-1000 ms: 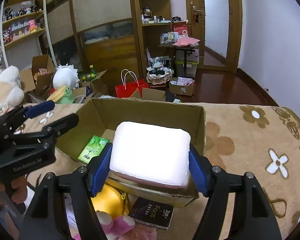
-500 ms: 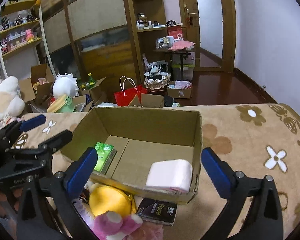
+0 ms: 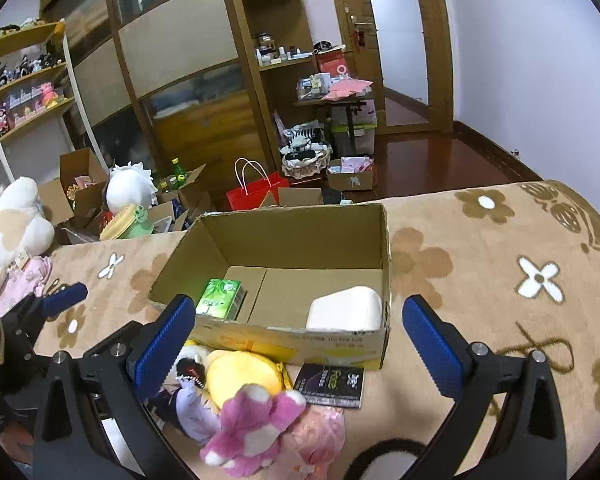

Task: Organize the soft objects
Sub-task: 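Open both tools to drop the tissue pack and sponge into the box, then grasp the white-haired plush doll with the left tool while the right tool grasps the pink bunny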

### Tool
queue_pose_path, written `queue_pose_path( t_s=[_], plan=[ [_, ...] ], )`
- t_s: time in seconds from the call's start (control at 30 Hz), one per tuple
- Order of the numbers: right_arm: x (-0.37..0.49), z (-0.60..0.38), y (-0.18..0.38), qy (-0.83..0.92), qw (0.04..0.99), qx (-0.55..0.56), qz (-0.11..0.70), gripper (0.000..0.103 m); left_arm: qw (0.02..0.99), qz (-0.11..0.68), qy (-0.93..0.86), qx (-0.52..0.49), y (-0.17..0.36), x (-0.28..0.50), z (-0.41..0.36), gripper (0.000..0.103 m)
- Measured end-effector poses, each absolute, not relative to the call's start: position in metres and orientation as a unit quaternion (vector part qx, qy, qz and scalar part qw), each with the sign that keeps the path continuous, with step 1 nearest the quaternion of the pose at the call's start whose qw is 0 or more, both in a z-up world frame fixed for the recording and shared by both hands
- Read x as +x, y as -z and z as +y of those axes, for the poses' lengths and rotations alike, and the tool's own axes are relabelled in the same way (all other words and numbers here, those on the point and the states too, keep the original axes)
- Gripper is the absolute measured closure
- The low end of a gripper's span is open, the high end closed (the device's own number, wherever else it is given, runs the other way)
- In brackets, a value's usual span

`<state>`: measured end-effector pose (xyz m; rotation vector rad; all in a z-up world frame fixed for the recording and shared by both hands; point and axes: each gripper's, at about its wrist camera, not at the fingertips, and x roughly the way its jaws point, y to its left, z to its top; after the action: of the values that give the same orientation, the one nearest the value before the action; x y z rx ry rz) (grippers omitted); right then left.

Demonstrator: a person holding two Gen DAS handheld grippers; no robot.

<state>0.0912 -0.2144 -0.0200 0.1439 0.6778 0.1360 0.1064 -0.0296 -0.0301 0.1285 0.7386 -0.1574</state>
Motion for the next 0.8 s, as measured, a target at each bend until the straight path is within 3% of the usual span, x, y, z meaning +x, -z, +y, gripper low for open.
queue_pose_path(
  t_s=[0.8],
  plan=[
    [0.090, -0.205, 0.066, -0.070, 0.897, 0.119, 0.419, 0.000, 0.885, 0.455, 0.089, 0.044, 0.080, 0.097, -0.026, 0.003]
  ],
)
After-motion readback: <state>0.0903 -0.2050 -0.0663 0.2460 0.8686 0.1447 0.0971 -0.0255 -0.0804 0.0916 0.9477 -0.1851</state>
